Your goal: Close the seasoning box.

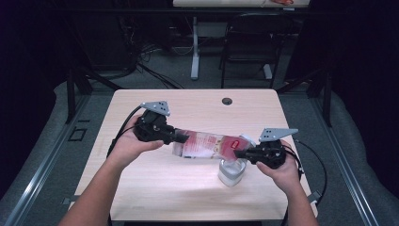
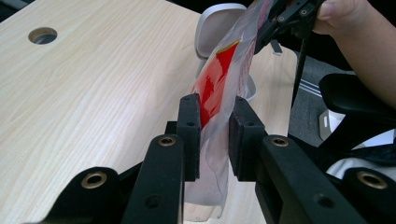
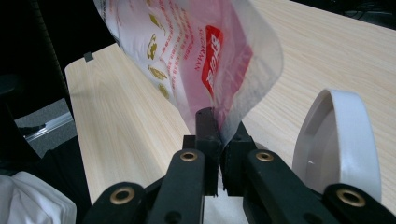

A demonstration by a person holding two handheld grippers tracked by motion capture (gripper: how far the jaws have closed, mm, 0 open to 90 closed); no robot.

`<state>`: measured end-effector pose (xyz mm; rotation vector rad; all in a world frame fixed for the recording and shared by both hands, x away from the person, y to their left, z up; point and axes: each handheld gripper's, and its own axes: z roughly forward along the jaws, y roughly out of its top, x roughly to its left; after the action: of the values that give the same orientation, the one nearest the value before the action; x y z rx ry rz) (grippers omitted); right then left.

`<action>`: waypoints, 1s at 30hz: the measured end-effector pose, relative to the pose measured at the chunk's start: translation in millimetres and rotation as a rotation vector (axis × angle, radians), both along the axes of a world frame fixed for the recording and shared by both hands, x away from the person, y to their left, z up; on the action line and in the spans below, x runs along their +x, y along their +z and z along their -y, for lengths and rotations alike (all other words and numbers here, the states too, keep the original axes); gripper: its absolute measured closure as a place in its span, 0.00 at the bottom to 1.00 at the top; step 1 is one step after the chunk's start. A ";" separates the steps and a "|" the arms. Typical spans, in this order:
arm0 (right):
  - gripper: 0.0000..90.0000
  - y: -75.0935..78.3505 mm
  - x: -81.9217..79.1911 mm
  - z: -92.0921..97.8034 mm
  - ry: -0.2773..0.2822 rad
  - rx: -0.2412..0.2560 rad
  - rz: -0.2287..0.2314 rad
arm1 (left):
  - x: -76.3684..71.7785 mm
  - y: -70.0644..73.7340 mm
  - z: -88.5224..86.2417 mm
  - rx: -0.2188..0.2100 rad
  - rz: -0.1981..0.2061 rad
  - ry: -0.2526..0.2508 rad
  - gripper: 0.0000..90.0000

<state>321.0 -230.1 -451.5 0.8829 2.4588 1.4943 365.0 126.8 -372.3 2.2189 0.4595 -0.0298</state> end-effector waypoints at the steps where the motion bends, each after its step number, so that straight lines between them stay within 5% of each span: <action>1: 0.97 0.0 0.0 0.0 0.000 0.000 0.000 | -0.1 -0.2 -0.2 0.001 0.000 0.002 0.85; 30: 0.93 -7.8 3.4 -1.2 0.012 0.056 -0.007 | 0.0 -14.2 -9.9 0.011 -0.008 0.030 0.83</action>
<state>324.4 -228.9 -459.3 0.8864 2.4430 1.5737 365.1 136.7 -386.5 2.2235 0.4978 -0.0203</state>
